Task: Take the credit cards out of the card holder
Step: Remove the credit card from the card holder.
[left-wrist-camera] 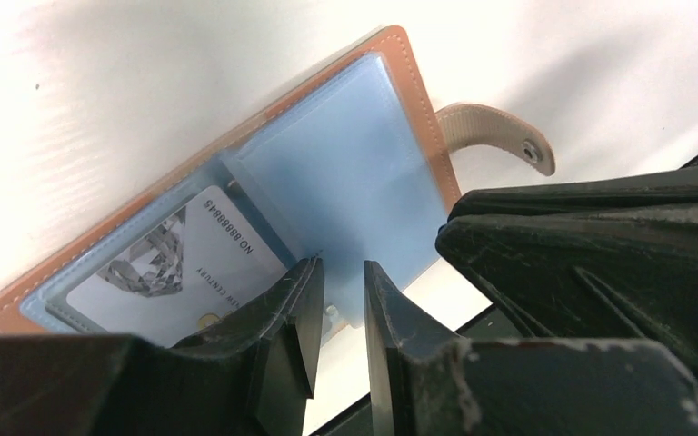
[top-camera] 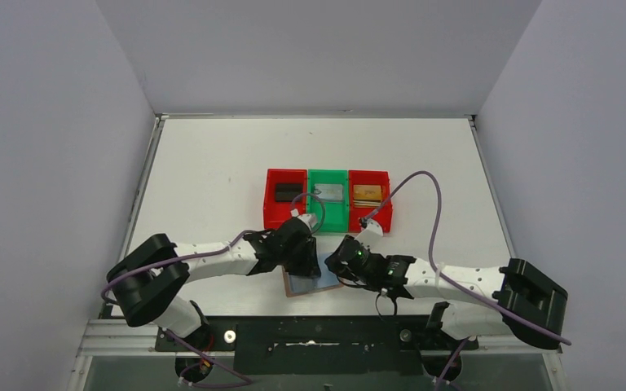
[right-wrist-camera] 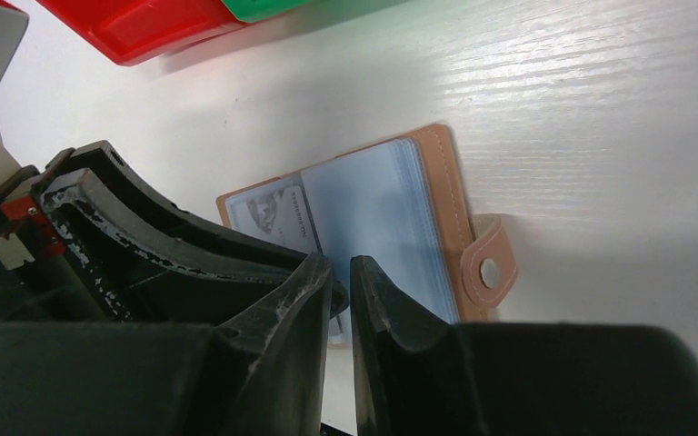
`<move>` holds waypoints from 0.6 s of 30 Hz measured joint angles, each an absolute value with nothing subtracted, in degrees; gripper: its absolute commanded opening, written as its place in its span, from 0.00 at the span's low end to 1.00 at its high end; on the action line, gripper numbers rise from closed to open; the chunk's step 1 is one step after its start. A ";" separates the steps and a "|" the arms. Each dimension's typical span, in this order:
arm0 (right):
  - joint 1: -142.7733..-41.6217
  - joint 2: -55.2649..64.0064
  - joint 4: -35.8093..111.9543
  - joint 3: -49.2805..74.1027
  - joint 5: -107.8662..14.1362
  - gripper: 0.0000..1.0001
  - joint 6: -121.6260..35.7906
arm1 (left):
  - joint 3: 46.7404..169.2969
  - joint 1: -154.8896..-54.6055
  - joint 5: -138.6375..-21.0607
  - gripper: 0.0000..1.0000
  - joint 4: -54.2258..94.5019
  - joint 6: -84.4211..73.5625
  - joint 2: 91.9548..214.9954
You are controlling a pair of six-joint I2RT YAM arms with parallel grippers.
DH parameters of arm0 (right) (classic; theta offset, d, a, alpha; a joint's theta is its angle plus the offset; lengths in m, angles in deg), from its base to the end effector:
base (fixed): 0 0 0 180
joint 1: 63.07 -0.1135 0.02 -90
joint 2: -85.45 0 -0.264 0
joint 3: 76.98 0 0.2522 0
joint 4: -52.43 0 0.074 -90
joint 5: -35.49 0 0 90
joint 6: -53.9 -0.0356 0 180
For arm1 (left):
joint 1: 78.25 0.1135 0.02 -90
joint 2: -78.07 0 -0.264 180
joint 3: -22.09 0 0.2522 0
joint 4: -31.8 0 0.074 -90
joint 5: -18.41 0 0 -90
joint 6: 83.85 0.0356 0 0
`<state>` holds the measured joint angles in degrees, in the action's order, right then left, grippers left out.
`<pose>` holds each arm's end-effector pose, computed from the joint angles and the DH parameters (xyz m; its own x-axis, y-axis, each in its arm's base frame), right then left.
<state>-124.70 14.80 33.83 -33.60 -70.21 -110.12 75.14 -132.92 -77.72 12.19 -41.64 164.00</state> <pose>0.1188 0.1996 0.1693 -0.8222 0.4253 -0.3784 0.1193 0.7787 0.6159 0.1586 -0.2304 0.1531 -0.9369 0.0482 -0.3463 0.2305 0.8300 -0.5079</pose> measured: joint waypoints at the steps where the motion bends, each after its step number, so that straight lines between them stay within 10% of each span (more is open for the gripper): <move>1: -124.74 15.32 33.83 -33.84 -70.56 0.17 -110.17 | 75.66 -132.92 -77.72 0.23 12.10 -41.36 164.37; 18: -126.12 18.62 30.40 -35.41 -75.11 0.17 -113.60 | 83.09 -134.19 -77.76 0.11 11.44 -38.93 173.14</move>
<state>-126.12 18.62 30.40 -35.41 -75.11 -113.60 83.09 -134.19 -77.76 11.44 -38.93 173.14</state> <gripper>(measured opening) 0.167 0.118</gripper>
